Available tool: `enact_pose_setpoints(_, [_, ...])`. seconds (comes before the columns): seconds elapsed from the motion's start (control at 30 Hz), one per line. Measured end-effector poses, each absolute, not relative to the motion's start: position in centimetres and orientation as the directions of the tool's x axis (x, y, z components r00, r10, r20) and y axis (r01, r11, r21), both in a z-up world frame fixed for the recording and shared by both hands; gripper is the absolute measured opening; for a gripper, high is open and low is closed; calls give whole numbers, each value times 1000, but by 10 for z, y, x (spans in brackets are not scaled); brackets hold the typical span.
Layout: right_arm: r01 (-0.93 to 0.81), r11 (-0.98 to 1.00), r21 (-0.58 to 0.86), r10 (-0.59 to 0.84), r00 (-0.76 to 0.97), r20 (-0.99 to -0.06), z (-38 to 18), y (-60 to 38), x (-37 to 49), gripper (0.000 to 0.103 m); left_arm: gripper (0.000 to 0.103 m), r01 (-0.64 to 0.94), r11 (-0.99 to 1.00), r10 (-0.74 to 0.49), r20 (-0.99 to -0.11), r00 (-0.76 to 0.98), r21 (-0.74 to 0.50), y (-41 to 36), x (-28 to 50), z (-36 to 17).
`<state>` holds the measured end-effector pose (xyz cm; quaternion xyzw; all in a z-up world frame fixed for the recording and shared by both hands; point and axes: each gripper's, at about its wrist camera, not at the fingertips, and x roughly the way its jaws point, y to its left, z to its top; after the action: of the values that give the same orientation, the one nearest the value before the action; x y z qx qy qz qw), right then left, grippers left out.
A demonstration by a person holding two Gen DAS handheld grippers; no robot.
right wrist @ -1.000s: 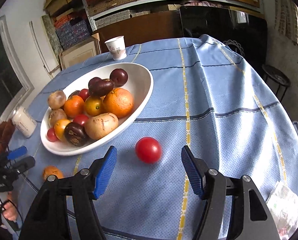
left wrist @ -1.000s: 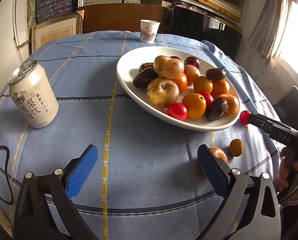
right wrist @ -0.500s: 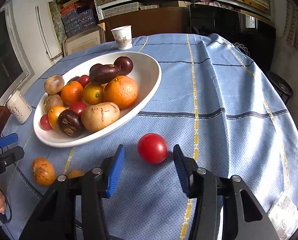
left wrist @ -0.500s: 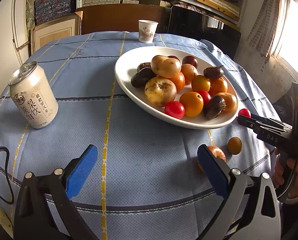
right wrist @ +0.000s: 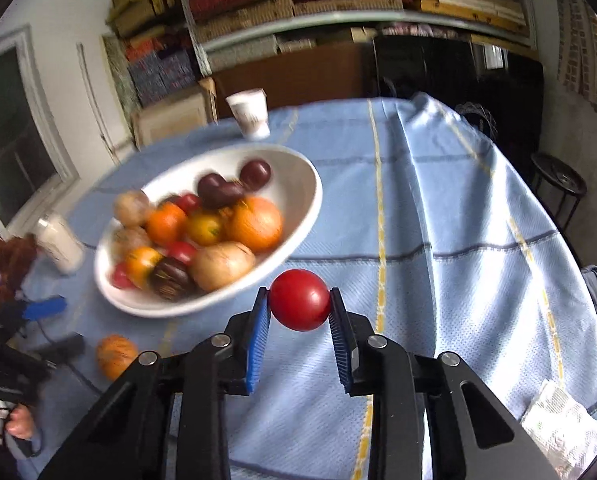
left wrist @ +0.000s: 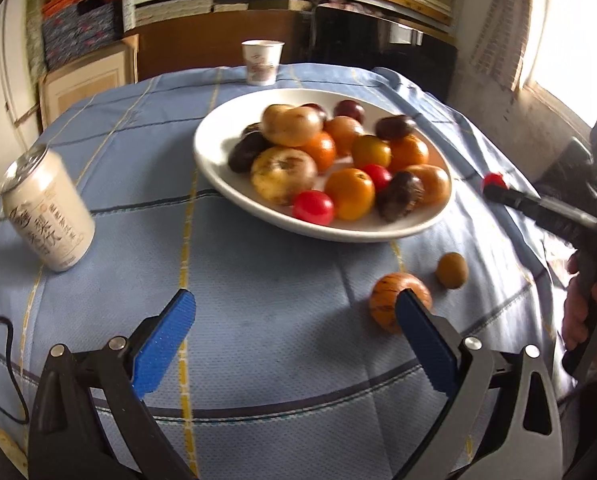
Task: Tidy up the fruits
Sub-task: 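Grasp a red tomato from the cloth with the right gripper, then grasp a striped orange fruit with the left gripper while the right gripper holds the tomato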
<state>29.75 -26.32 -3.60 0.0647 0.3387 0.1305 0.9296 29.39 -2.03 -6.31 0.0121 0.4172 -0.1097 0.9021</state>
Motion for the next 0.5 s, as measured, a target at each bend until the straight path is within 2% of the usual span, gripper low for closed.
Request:
enact_pose_setpoints(0.13, [-236,945,227,323,784,-529,-18,-268,277,30,98,252,966,-203,-746,634,-48,-31,290,-63])
enact_pose_setpoints(0.2, [-248,941,232,335,788,-516,-15,-269,273,30,98,283,958,-217,-747,628,-41,-37,288,-64])
enact_pose_setpoints(0.4, [-240,935,260,347,772,-533,-17,-270,277,30,98,386,922,-274,-741,613,-22,-54,282,-64])
enact_pose_setpoints(0.5, [-228,935,271,344,767,-542,-18,-272,278,30,90,433,901,-295,-745,598,-9,-64,280,-66])
